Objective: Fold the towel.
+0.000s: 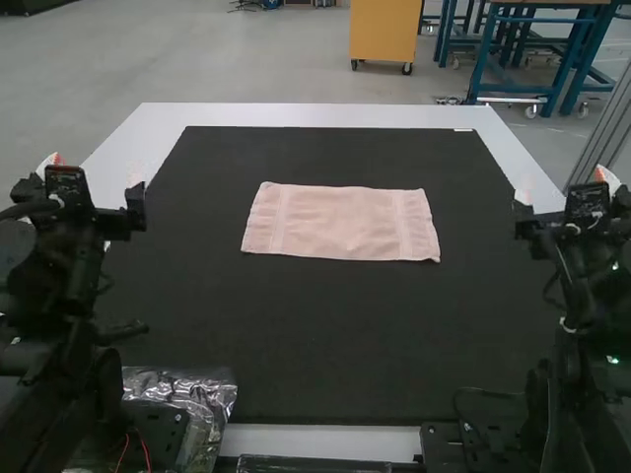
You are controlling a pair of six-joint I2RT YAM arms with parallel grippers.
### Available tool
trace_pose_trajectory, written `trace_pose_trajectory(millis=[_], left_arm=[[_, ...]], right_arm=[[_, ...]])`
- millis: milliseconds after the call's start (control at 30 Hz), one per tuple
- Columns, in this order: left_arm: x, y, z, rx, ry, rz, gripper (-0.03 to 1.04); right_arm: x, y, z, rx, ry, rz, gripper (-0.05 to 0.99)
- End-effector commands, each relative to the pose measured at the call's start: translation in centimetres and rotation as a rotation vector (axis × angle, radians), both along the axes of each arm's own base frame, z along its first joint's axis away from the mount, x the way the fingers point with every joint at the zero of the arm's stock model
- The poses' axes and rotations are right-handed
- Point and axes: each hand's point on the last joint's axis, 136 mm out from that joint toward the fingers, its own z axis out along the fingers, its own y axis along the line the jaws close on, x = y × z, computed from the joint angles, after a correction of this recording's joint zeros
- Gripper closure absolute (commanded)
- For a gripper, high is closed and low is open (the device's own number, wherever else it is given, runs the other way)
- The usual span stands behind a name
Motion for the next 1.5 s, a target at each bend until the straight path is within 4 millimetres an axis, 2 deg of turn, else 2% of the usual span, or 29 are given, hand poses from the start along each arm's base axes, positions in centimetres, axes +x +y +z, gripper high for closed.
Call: trace_pose_trajectory(millis=[0,100,300,367,467,567,667,733,967,1100,1267,1467], left_arm=[[-0.1,-0.1,4.5,0.01,-0.043,0.002,0.05],[2.8,-0.4,5.8,-0.048,0.022,-0.029,0.05],[10.6,-0.9,5.1,-0.123,0.19,-0.067,0.05],[13.2,-1.4,3.3,-0.137,0.281,-0.089,0.05],[16.4,-2.9,-0.4,-0.169,0.441,-0.162,0.05],[18.5,-4.9,-4.6,-0.223,0.601,-0.254,0.05],[19.6,-5.7,-8.6,-0.237,0.739,-0.278,0.05],[20.0,-6.3,-10.3,-0.241,0.792,-0.288,0.05],[20.5,-7.0,-14.3,-0.289,0.872,-0.287,0.05],[20.9,-7.8,-16.5,-0.292,0.911,-0.292,0.05],[21.7,-8.3,-18.2,-0.29,0.929,-0.294,0.05],[23.4,-8.6,-19.9,-0.284,0.949,-0.286,0.05]], right_arm=[[-0.4,-0.1,4.0,0.06,-0.043,0.013,0.03],[1.5,-0.9,5.8,0.173,0.013,0.013,0.03],[8.5,-2.1,6.3,0.343,0.189,0.017,0.02],[10.8,-2.1,5.4,0.359,0.251,0.02,0.02],[13.6,-1.8,3.0,0.381,0.355,0.035,0.02],[15.2,-0.9,-0.1,0.389,0.474,0.054,0.02],[15.9,0.3,-3.8,0.387,0.6,0.069,0.02],[16.1,1.2,-6.4,0.388,0.679,0.08,0.03],[16.1,4.9,-12.6,0.404,0.865,0.129,0.03],[16.1,6.3,-15.3,0.426,0.941,0.141,0.03],[16.9,7.6,-17.6,0.434,0.978,0.147,0.03],[18.8,8.4,-18.2,0.42,0.944,0.158,0.03]])
